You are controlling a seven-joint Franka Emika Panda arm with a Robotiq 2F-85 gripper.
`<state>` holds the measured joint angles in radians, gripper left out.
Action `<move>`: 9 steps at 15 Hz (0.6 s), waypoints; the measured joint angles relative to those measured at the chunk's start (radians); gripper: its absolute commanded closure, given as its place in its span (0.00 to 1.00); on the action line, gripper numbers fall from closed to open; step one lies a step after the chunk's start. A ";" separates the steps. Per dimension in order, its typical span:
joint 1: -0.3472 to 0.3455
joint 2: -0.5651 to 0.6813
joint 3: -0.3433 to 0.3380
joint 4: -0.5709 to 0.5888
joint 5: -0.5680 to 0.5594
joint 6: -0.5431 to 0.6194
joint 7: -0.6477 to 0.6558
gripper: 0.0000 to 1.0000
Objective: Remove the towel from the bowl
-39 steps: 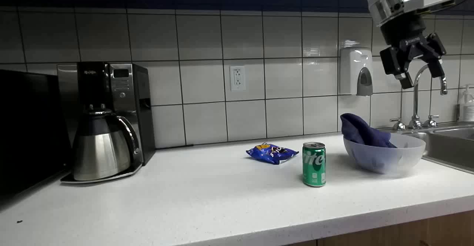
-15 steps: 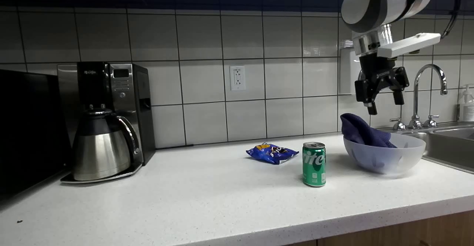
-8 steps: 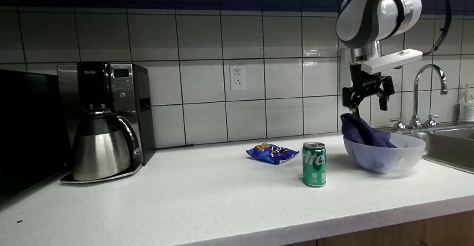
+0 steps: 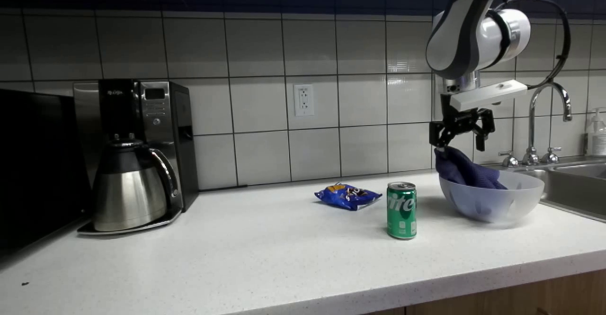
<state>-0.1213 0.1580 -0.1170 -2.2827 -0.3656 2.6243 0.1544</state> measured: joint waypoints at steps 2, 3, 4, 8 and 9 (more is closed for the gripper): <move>0.013 0.016 -0.008 0.001 0.000 0.023 0.009 0.00; 0.020 0.023 -0.013 0.001 -0.001 0.032 0.012 0.00; 0.026 0.030 -0.018 0.001 -0.001 0.039 0.014 0.00; 0.043 0.043 -0.039 0.001 -0.001 0.044 0.015 0.00; 0.045 0.044 -0.042 0.001 -0.001 0.044 0.015 0.00</move>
<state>-0.0764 0.2021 -0.1594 -2.2818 -0.3666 2.6680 0.1696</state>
